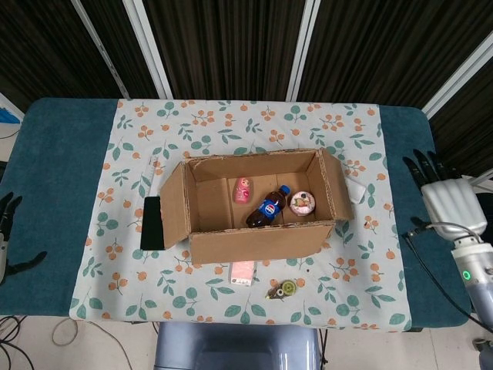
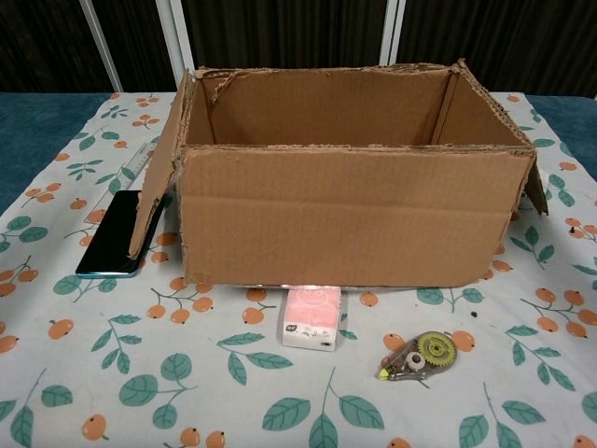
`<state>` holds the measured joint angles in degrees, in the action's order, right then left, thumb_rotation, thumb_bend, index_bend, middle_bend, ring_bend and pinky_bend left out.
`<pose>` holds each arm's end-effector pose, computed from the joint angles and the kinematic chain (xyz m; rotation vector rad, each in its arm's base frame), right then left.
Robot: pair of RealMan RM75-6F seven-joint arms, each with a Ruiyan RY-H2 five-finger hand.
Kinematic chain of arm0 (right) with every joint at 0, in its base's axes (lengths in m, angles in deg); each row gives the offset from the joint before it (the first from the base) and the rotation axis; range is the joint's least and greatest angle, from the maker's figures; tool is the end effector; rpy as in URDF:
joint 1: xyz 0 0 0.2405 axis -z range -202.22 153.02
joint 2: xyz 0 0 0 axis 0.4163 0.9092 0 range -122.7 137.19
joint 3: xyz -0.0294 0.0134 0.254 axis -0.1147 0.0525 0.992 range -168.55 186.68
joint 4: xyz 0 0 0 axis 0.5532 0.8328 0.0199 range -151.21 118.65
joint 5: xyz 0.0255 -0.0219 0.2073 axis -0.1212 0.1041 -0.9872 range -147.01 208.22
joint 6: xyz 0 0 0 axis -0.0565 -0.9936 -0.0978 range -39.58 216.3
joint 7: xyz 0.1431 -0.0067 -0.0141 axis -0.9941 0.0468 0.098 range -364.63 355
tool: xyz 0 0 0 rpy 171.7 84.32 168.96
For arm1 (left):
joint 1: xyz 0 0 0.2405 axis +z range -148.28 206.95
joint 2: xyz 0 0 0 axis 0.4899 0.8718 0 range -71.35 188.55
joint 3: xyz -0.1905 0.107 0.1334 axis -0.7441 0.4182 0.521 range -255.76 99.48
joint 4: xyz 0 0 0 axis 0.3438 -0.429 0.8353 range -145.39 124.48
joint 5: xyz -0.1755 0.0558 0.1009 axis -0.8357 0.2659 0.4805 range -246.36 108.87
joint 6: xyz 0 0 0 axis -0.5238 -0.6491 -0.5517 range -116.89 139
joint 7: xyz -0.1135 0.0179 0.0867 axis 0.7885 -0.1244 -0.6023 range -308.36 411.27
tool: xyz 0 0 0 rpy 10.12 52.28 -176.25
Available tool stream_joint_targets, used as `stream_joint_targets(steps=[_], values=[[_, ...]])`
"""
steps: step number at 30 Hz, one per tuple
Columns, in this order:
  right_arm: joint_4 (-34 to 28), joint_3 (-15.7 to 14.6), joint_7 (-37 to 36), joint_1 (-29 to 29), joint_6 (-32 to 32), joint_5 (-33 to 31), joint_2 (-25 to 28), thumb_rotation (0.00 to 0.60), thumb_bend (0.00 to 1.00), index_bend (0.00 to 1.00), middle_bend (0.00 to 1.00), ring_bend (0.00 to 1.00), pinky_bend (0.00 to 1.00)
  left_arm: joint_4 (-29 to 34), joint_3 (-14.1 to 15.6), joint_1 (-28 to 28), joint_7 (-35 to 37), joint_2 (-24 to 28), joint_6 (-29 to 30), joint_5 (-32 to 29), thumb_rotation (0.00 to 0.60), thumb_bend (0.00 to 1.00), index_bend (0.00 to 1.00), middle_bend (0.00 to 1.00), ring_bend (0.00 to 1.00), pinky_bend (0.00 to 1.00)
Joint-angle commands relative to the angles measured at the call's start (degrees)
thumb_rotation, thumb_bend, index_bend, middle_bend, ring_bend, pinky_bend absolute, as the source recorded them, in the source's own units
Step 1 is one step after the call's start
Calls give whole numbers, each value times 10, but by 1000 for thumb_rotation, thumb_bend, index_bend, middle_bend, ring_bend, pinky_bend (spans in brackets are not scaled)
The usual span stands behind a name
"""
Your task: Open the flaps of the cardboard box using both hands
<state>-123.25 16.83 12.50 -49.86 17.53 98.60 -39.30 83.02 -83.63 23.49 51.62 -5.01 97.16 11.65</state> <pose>-0.2328 -0.2870 0.2232 1.5254 -0.6707 0.7135 -0.3122 0.1948 0.1742 -1.2703 -0.8973 -0.9276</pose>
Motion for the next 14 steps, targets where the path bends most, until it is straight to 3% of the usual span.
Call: stream_joint_targets(steps=[1,8,14], values=[[-7,-32,-72,79,-72,12,-51,600,66,0,0,0,221,0,11,15,0,3,11,3,600,68,0,0,0,22],[103,-66,-130,151,-176,116,-125,600,111,0,0,0,219,-10,10,24,0,-5,28,7,600,67,0,0,0,15],[183,-62,-157,163,-214,167,-168,600,145,0,0,0,219,-16,7,25,11,-10,33,14,600,67,0,0,0,15]])
